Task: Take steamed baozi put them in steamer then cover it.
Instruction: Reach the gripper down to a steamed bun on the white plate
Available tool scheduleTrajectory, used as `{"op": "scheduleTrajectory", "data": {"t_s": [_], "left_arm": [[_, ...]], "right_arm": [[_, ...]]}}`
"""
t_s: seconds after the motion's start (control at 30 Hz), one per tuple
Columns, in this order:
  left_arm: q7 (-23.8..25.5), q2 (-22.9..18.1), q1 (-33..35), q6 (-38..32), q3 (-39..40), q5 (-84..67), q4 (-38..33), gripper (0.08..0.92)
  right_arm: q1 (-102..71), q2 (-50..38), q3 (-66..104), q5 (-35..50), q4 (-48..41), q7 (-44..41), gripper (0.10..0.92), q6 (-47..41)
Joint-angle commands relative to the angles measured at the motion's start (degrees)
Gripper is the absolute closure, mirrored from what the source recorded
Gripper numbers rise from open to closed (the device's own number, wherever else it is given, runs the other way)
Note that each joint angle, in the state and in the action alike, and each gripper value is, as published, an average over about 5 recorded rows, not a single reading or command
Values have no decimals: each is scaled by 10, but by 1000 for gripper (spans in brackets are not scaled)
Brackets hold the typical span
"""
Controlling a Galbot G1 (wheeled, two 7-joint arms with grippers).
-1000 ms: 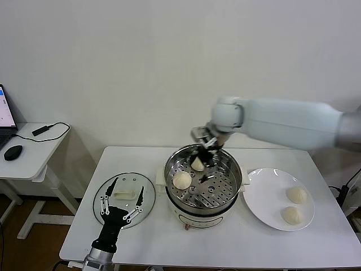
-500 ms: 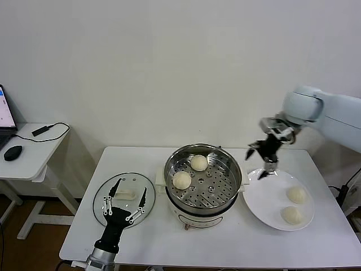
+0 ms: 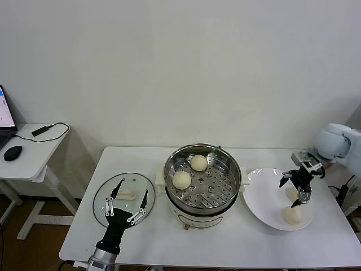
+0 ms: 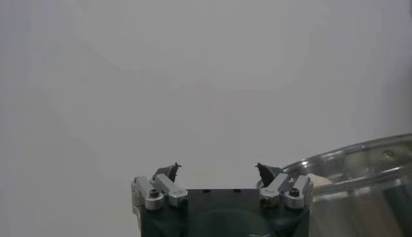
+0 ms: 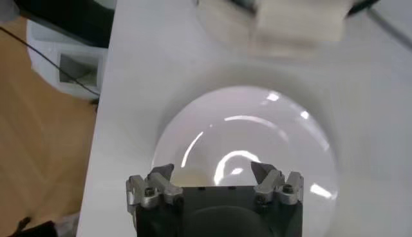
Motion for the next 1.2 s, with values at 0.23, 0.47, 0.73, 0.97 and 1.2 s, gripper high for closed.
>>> {"op": "scheduleTrajectory", "data": {"t_s": [0.23,0.47,0.73,0.97,1.2], "left_arm": [[0,-2,4,-3,-6,1,9,177],[0,-4,5,-5,-6,2,9,177],[0,-4,7,-7,-8,2,11,177],[0,-4,6,-7,-9,2,12,177],[-1,-4,6,-7,-9,2,13,177]], "right_arm": [[-129,17,81,-46,-70,18,203,1],[-139,23,87,-52,-83,17,203,2],[-147,30,90,-57,-90,16,203,2],[-154,33,96,-64,-94,11,204,2],[-156,33,98,-68,-95,7,243,2]]}}
